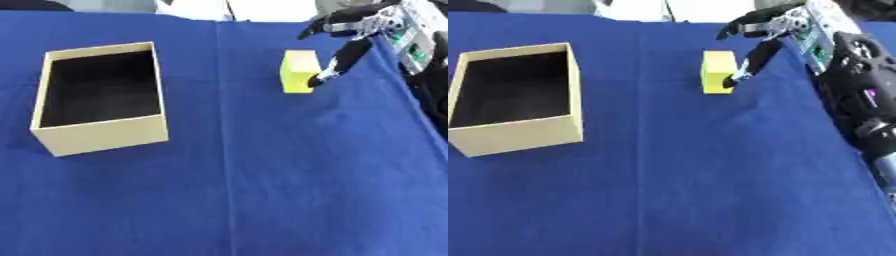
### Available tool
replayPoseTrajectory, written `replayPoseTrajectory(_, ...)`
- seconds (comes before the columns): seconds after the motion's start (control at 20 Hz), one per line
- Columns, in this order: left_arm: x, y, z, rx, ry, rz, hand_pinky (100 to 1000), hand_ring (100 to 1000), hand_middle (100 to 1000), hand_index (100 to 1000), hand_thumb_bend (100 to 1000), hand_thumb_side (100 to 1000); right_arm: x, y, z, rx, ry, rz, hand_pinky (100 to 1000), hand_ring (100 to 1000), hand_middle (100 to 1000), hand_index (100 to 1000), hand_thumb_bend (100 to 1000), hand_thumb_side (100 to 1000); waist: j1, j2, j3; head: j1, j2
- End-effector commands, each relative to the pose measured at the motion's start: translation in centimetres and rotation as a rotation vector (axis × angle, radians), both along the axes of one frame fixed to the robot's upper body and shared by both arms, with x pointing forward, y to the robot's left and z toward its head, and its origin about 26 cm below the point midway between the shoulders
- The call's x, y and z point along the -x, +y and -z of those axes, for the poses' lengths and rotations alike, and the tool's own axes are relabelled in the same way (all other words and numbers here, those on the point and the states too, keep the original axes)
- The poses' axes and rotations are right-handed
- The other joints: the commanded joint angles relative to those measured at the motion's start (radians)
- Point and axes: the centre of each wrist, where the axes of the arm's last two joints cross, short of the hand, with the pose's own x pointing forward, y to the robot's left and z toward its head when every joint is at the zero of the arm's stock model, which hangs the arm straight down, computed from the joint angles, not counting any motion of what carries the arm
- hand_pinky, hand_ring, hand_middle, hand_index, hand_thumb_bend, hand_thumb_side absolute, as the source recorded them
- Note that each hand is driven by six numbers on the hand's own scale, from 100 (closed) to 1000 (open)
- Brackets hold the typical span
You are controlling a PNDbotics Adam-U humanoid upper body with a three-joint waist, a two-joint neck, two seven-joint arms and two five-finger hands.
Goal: Pick up objects on the table and place them in the box.
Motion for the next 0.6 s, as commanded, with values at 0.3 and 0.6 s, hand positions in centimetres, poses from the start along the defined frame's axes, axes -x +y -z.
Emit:
replayPoseTrajectory(0.3,0.1,0.0,-0.9,-0.026,-0.029,0.007,889,794,671,614,163,864,-0.6,0.5,-1.1,0.163,0.107,-0.076,942,983,939,1000,636,584,0.001,-0.01,0.006,-0.006,-0.015)
replayPoseTrajectory(0.6,0.1,0.0,-0.9,-0.025,-0.031,0.011,889,795,671,614,161,867,-1.3,0.8,-0.2,0.176,0.142,-0.047,924,969,912,966,607,572,0.002,-0.005,0.013,-0.01,-0.02)
